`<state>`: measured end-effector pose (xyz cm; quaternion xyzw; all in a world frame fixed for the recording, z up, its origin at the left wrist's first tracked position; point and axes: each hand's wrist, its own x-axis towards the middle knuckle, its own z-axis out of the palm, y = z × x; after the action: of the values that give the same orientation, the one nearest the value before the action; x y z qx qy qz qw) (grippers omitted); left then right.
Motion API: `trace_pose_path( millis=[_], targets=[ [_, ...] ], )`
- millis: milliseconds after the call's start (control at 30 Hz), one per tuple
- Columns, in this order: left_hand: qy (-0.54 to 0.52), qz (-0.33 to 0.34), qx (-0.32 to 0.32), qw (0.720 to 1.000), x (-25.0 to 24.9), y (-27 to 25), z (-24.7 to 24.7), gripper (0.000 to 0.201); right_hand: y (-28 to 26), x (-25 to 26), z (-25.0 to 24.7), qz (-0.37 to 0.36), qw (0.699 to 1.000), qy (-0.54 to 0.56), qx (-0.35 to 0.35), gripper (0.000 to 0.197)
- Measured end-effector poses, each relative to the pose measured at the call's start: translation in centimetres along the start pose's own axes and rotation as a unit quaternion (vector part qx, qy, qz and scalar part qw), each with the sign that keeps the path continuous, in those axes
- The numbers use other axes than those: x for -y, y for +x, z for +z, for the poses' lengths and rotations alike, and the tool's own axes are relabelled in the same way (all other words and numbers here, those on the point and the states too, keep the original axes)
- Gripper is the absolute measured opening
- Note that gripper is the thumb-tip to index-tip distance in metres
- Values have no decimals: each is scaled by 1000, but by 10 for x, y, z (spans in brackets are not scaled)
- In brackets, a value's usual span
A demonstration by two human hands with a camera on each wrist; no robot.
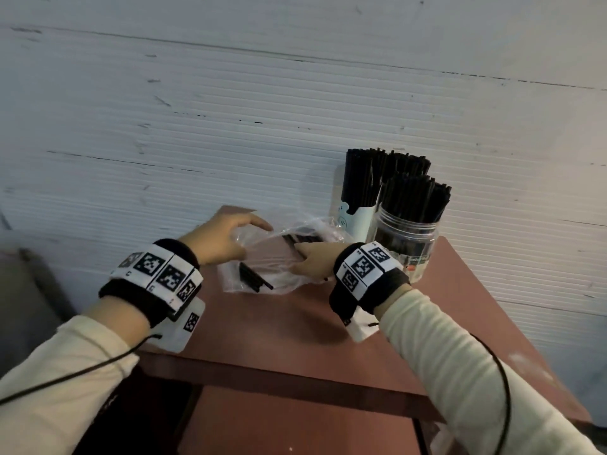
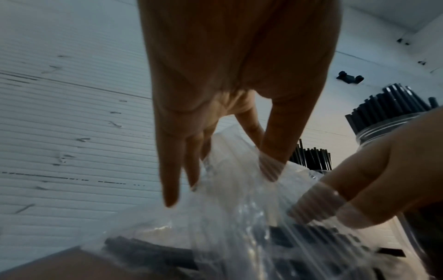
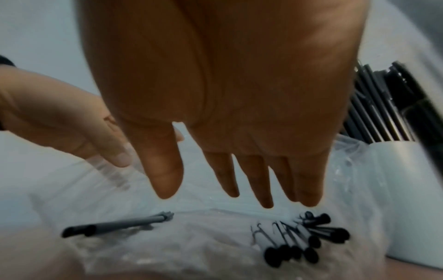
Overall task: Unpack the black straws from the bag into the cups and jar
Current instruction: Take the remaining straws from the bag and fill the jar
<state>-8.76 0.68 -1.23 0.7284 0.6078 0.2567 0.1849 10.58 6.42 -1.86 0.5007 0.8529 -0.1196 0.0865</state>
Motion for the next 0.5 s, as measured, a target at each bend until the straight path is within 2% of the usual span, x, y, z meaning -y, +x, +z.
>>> trace_pose_path(
  millis=[100, 300, 500],
  targets=[
    [-27, 4, 11, 1000, 3, 3, -2, 58, 10, -5, -1, 46, 998, -32, -12, 63],
    [-71, 27, 35, 997, 4, 9, -1, 56, 52, -17, 7, 89, 993, -54, -51, 70],
    [-111, 30, 1, 993, 13, 18, -1, 49, 51, -16, 9, 77, 993, -38, -77, 46]
  ],
)
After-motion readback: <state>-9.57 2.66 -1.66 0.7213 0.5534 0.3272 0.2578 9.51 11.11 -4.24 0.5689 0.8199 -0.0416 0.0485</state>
